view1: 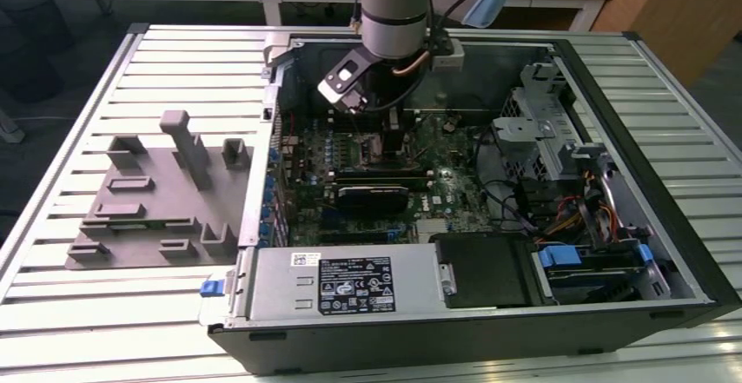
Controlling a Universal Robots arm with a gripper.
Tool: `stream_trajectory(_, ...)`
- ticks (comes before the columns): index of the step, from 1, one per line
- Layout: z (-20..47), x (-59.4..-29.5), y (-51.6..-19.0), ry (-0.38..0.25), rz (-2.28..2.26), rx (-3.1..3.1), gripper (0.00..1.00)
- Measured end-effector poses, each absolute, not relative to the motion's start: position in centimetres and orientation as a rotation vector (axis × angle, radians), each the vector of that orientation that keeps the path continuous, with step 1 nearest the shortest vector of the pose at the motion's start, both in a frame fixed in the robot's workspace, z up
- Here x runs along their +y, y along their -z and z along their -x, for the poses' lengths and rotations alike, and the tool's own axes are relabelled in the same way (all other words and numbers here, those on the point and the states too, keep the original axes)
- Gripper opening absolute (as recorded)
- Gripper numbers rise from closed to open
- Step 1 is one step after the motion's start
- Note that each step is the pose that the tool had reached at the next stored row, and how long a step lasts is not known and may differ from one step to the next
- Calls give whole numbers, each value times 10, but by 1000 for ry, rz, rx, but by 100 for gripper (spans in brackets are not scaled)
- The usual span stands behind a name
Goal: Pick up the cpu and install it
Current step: 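Place the cpu into insertion slot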
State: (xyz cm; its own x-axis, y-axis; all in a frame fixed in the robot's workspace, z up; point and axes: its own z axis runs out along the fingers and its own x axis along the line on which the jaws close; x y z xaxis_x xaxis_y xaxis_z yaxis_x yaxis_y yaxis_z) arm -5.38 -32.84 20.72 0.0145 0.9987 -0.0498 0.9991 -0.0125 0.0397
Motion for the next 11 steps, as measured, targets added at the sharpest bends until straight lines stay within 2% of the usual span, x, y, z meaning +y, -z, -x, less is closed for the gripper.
stream_trajectory(11,54,-328,-200,11,-2192,2162,54)
